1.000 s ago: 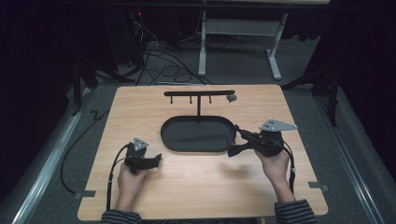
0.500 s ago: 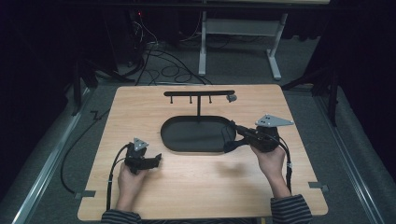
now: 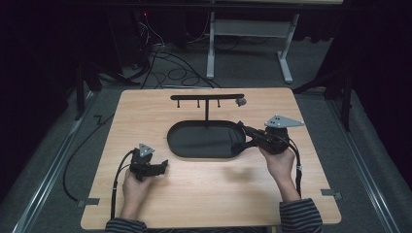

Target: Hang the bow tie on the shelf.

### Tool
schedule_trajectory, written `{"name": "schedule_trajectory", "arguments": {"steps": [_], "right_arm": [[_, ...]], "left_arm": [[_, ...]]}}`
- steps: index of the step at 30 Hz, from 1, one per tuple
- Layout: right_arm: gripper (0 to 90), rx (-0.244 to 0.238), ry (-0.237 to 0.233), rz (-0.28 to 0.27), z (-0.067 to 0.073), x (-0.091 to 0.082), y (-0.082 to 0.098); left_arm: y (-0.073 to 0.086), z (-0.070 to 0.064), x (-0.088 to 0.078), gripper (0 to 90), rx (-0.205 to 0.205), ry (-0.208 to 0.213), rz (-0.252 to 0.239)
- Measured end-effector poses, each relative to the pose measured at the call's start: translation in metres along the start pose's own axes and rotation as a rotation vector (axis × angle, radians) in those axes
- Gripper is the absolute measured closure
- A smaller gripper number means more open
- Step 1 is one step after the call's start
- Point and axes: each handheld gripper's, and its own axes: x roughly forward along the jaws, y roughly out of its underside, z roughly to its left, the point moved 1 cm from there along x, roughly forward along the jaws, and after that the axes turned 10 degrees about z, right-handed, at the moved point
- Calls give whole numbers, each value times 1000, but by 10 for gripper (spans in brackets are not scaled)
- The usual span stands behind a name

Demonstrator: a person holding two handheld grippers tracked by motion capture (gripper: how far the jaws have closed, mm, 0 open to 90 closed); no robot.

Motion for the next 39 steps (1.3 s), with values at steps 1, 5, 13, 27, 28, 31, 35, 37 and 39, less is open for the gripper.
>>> {"name": "schedule_trajectory", "arguments": {"steps": [1, 5, 13, 27, 28, 31, 35, 37, 39], "right_arm": [[900, -8, 1, -3, -1, 0, -1], [900, -4, 3, -7, -2, 1, -4], [900, -8, 11, -16, -3, 0, -10], [900, -12, 24, -25, -6, 2, -23], [900, -13, 28, -27, -6, 2, -24], [900, -14, 30, -27, -6, 2, -27], [900, -12, 31, -31, -7, 2, -29], [900, -7, 28, -36, -9, 2, -32], [900, -7, 28, -38, -9, 2, -32]], "left_arm": [[0, 0, 0, 186, 0, 0, 0], [0, 0, 0, 186, 0, 0, 0], [0, 0, 0, 186, 0, 0, 0], [0, 0, 0, 186, 0, 0, 0], [0, 0, 0, 186, 0, 0, 0], [0, 0, 0, 186, 0, 0, 0], [0, 0, 0, 186, 0, 0, 0], [0, 0, 0, 186, 0, 0, 0], [0, 0, 0, 186, 0, 0, 0]]}}
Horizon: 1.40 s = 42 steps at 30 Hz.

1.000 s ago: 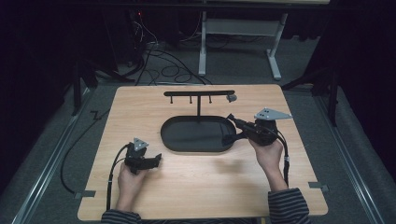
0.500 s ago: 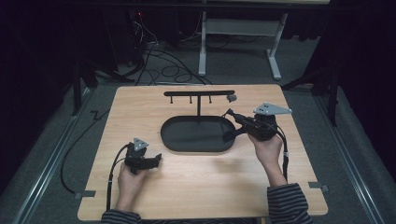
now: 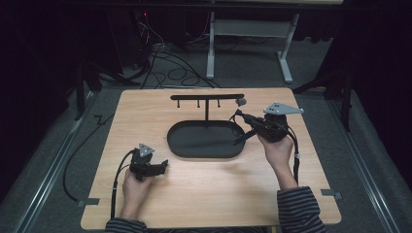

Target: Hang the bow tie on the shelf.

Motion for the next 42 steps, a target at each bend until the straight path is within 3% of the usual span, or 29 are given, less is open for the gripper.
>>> {"name": "schedule_trajectory", "arguments": {"steps": [23, 42], "right_arm": [[900, 14, 18, -5, -10, 7, -21], [900, 52, 66, 8, -24, 21, -29]], "left_arm": [[0, 0, 0, 186, 0, 0, 0], [0, 0, 0, 186, 0, 0, 0]]}}
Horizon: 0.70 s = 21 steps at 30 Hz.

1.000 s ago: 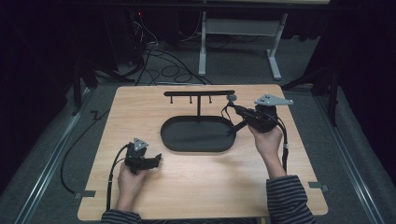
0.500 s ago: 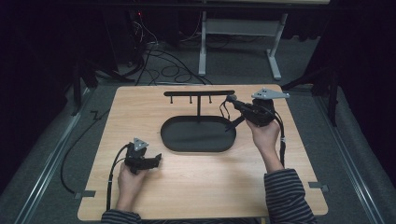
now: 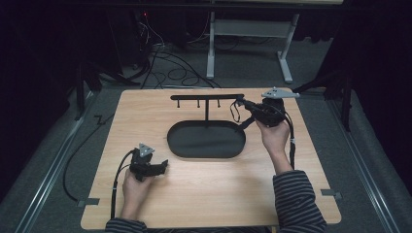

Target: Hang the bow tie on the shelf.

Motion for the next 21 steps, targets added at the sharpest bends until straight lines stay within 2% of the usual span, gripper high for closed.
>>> {"name": "schedule_trajectory", "arguments": {"steps": [16, 21], "right_arm": [[900, 33, 43, 3, -9, 11, 2], [899, 30, 53, 19, -9, 14, 3]], "left_arm": [[0, 0, 0, 186, 0, 0, 0], [0, 0, 0, 186, -1, 0, -1]]}}
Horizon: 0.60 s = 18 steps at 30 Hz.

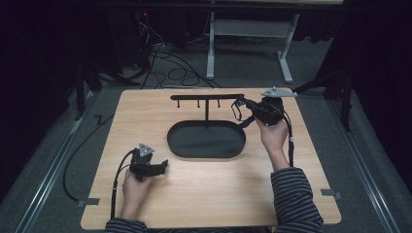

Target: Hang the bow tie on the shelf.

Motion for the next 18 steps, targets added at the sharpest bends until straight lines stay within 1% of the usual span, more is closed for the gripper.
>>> {"name": "schedule_trajectory", "arguments": {"steps": [4, 9, 12, 18], "right_arm": [[897, 4, 3, 19, -1, 4, 1], [881, 2, 2, 23, -2, 5, 2], [872, 11, 0, 33, -2, 6, 2], [840, 11, -7, 29, -1, 5, 2]], "left_arm": [[0, 0, 0, 186, 0, 0, 0], [0, 0, 0, 186, 0, 0, 0], [0, 0, 0, 186, 1, 0, 1], [0, 0, 0, 186, 2, 0, 1]]}}
